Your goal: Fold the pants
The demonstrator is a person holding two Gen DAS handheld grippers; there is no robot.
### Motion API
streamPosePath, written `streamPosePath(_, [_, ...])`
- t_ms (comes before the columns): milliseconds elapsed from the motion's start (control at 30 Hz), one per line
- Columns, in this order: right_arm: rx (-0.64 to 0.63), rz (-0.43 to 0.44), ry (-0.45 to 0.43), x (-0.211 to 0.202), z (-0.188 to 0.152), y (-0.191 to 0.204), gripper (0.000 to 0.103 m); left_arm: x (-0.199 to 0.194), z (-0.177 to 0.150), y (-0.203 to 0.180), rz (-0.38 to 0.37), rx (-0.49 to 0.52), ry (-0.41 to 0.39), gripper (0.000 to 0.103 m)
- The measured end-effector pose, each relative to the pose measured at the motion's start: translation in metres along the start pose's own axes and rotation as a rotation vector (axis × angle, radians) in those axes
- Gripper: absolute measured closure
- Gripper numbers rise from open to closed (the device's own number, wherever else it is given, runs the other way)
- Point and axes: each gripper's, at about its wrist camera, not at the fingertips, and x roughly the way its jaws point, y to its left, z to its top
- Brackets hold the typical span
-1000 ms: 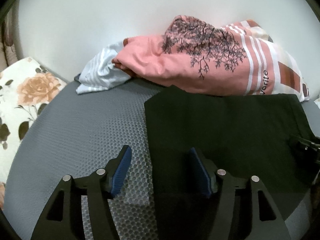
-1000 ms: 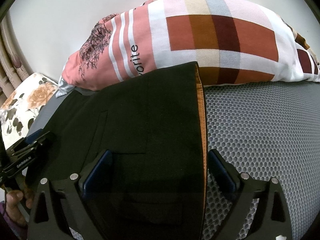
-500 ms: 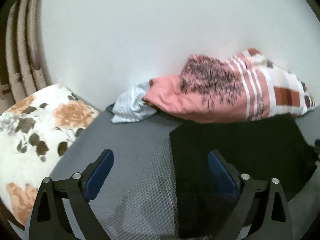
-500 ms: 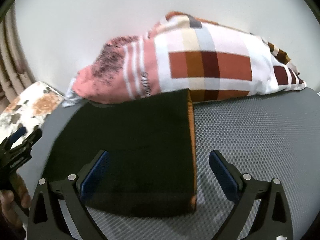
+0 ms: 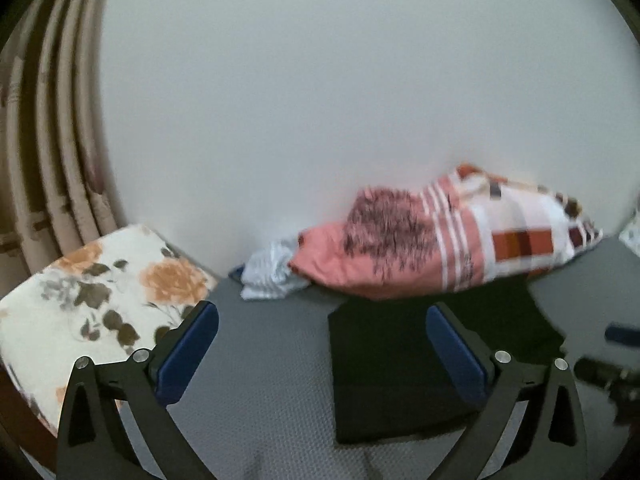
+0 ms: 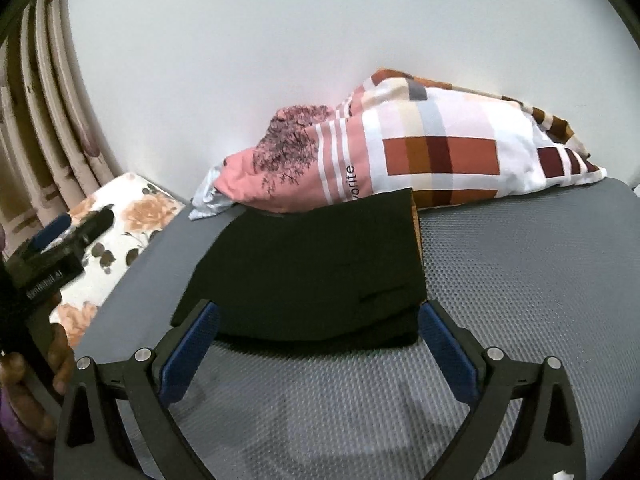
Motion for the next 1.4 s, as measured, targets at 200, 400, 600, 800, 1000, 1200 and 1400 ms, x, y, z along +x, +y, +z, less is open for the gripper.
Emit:
streamPosePath(200, [-0.027, 0.002, -0.047, -0.042, -0.006, 0.006, 0.003, -0.071, 0.03, -0.004, -0.045, -0.043, -0.125, 0.0])
streamPosePath(400, [-0.035, 0.004, -0.086, -0.073, -0.005, 0.009, 0.001, -0.103, 0.046, -0.01, -0.131, -0.07, -0.143, 0.0])
streamPosePath(600, [-0.033, 0.001, -0.096, -0.083, -0.006, 0.01, 0.001, -0.118, 0.049, -0.017, -0.181, -0.069, -0.144, 0.0])
streamPosePath(800, [-0.044, 0.002, -0.087, -0.085, -0.008, 0.013, 0.001, -0.118, 0.045, -0.02, -0.206, -0.066, -0.117, 0.0])
streamPosePath(1000, [-0.056, 0.001, -0.075, -0.084, -0.012, 0.016, 0.001, -0.11, 0.039, -0.022, -0.218, -0.072, -0.081, 0.0])
streamPosePath(1200, [-0.06, 0.0, -0.052, -0.079, -0.015, 0.017, 0.001, -0.096, 0.031, -0.024, -0.239, -0.077, -0.025, 0.0])
streamPosePath(1400, [-0.062, 0.003, -0.034, -0.074, -0.02, 0.018, 0.001, -0.074, 0.014, -0.03, -0.212, -0.085, 0.055, 0.0])
